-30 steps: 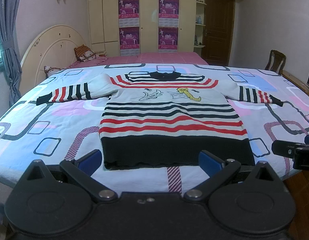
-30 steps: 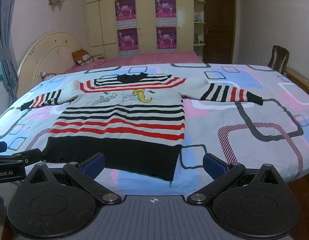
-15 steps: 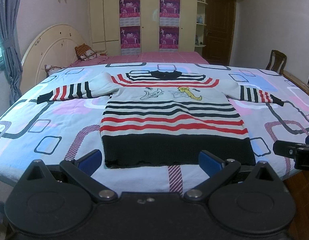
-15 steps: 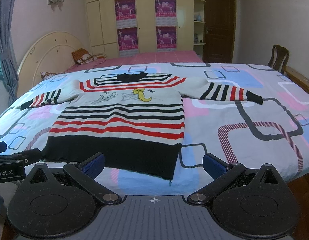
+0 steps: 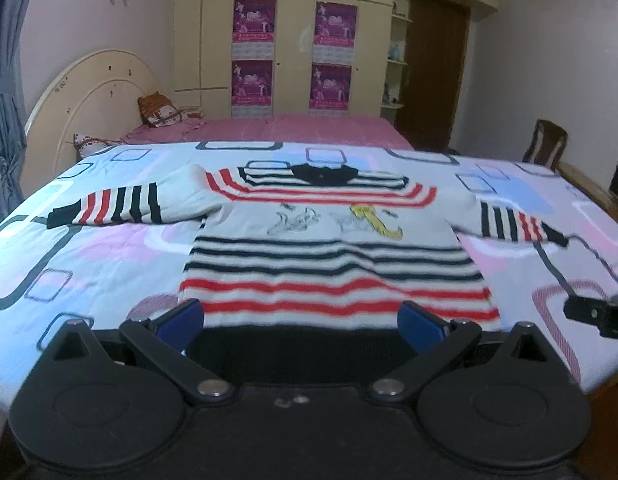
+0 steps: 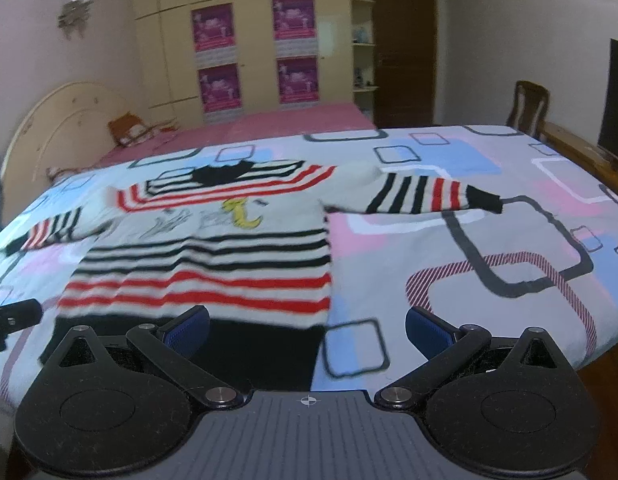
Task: Fold small clothes
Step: 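Move both grippers toward the striped sweater's sleeve cuffs, then grasp the black cuff of one sleeve with the right gripper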
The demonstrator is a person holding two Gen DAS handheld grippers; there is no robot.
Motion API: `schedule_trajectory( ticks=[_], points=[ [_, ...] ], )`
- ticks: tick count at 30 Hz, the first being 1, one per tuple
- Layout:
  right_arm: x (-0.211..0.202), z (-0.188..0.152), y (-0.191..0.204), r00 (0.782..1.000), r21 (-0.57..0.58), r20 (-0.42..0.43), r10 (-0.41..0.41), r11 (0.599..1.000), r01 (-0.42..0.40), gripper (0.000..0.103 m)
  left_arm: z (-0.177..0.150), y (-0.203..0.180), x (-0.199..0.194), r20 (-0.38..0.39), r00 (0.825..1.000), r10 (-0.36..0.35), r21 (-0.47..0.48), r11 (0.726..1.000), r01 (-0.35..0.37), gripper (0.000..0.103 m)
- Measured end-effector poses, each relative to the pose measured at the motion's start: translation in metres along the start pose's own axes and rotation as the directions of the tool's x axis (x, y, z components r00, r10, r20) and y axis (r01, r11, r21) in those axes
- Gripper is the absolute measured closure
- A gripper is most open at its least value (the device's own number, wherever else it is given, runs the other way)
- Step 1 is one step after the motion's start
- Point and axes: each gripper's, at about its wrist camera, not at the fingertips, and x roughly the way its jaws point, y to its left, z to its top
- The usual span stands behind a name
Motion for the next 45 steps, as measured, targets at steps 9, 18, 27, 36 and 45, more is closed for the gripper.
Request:
schedule_trajectory(
  ticks=[9, 18, 27, 36, 45],
  points=[
    [0.055, 0.039, -0.021, 1.0, 0.084, -0.001, -0.025, 0.996, 0.025, 0.0, 0.036, 0.01, 0.064, -0.02, 0.995, -0.102, -0.03, 0.994, 0.101, 0.0],
    [0.1, 0.073, -0.05, 0.993, 0.209, 0.03, -0.11, 0.973, 0.101, 0.0, 0.068, 0.007, 0.127, -0.063, 0.981, -0.185, -0.027, 0.983, 0.183, 0.01],
    [0.151, 0.101, -0.134, 0.982, 0.367, 0.026, -0.186, 0.916, 0.164, 0.056, 0.077, -0.022, 0.19, -0.113, 0.978, -0.176, -0.02, 0.984, 0.175, 0.014],
    [0.23, 0.114, -0.24, 0.989, 0.567, -0.005, -0.15, 0.814, 0.126, 0.073, 0.096, -0.068, 0.252, -0.177, 0.98, -0.087, 0.016, 0.996, 0.092, 0.013],
    [0.282, 0.1, -0.296, 0.993, 0.692, -0.07, -0.096, 0.712, 0.118, 0.073, 0.108, -0.114, 0.284, -0.212, 0.975, -0.057, 0.054, 0.996, 0.07, 0.012]
  ],
)
